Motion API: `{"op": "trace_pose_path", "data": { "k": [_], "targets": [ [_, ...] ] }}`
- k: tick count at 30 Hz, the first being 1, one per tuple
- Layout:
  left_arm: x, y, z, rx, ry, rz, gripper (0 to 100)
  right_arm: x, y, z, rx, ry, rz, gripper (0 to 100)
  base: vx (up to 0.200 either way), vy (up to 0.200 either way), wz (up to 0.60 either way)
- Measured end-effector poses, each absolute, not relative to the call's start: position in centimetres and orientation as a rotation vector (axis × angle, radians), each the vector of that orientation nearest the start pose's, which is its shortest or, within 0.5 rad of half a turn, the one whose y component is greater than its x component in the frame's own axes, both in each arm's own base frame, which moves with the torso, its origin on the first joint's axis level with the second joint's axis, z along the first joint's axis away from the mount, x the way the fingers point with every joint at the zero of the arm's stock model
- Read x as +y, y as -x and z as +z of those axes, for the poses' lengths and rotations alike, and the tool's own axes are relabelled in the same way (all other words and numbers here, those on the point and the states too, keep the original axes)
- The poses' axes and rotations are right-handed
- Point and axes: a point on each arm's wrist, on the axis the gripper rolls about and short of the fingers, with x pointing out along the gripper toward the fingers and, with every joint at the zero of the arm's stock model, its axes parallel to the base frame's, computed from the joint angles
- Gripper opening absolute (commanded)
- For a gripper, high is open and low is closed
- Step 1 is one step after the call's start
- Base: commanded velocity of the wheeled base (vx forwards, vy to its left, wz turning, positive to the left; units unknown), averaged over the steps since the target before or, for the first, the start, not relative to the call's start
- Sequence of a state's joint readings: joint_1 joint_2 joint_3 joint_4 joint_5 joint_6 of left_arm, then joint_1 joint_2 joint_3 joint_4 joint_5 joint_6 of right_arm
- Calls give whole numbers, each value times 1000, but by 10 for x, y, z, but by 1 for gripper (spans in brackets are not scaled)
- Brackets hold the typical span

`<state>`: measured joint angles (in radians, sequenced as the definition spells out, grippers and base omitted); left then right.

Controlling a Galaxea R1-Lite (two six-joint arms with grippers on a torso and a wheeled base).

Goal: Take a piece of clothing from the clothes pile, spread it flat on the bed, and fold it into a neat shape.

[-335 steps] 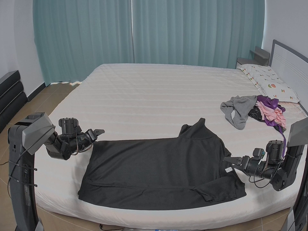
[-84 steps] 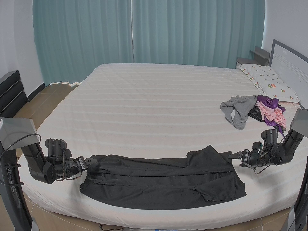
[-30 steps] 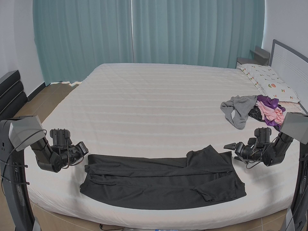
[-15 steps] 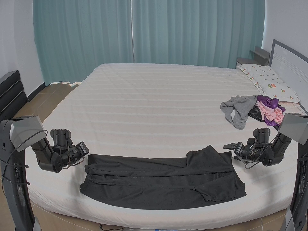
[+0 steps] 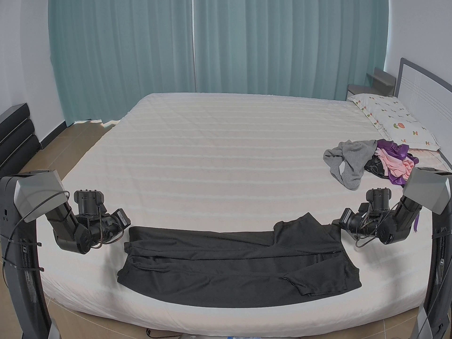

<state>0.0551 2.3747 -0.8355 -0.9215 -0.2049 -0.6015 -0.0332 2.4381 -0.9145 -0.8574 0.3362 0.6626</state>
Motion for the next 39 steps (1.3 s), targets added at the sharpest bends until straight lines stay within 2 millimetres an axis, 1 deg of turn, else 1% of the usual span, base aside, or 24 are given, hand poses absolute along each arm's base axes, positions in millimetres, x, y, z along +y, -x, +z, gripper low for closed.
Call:
{"op": "trace_pose_path", "data": {
  "k": [17,18,26,32,38,39],
  "targets": [
    [16,-378,-23,643,665,42,0,-15,-395,-36,695,-783,28,0,0,0,0],
    [16,-378,-22,643,666,43,0,-15,-395,-36,694,-783,28,100,0,0,0],
    [16,-377,-16,635,716,45,0,-18,-394,-35,689,-787,23,100,0,0,0],
    [15,-372,-12,636,720,45,0,-17,-387,-26,683,-800,31,100,0,0,0],
    [13,-361,-12,665,724,42,0,-16,-375,-17,693,-805,34,100,-200,0,0],
    [12,-359,-11,671,725,40,0,-16,-373,-16,695,-805,35,100,0,0,0]
  ]
}}
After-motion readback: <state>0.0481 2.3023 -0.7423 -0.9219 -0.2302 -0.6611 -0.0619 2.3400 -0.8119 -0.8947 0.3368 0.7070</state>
